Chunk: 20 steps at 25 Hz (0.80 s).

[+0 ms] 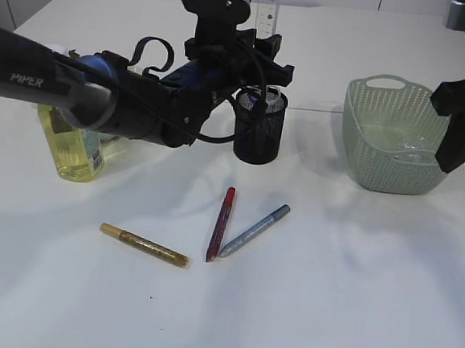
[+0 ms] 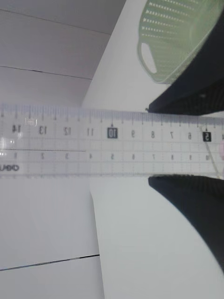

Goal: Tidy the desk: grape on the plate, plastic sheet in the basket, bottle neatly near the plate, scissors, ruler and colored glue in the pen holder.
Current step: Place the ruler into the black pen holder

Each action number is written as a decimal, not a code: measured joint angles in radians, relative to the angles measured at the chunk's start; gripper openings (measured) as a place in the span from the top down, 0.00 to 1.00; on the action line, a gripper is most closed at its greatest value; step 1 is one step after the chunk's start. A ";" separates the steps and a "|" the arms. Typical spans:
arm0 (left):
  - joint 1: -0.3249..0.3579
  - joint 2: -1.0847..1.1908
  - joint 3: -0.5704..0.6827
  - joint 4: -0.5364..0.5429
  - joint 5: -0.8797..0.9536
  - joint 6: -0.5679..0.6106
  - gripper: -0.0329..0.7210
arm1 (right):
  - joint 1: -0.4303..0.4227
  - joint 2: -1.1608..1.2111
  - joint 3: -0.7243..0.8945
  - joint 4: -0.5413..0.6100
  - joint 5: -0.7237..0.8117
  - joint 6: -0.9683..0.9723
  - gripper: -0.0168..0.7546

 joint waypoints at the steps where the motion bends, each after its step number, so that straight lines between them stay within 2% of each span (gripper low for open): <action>1: 0.000 0.011 -0.016 0.000 -0.002 0.000 0.59 | 0.000 0.000 0.000 0.000 0.000 0.000 0.61; 15: 0.000 0.108 -0.128 0.000 0.008 -0.002 0.59 | 0.000 0.000 0.000 -0.012 0.000 -0.002 0.61; 20: 0.000 0.113 -0.133 -0.002 0.030 -0.002 0.59 | 0.000 0.000 0.000 -0.019 0.000 -0.002 0.61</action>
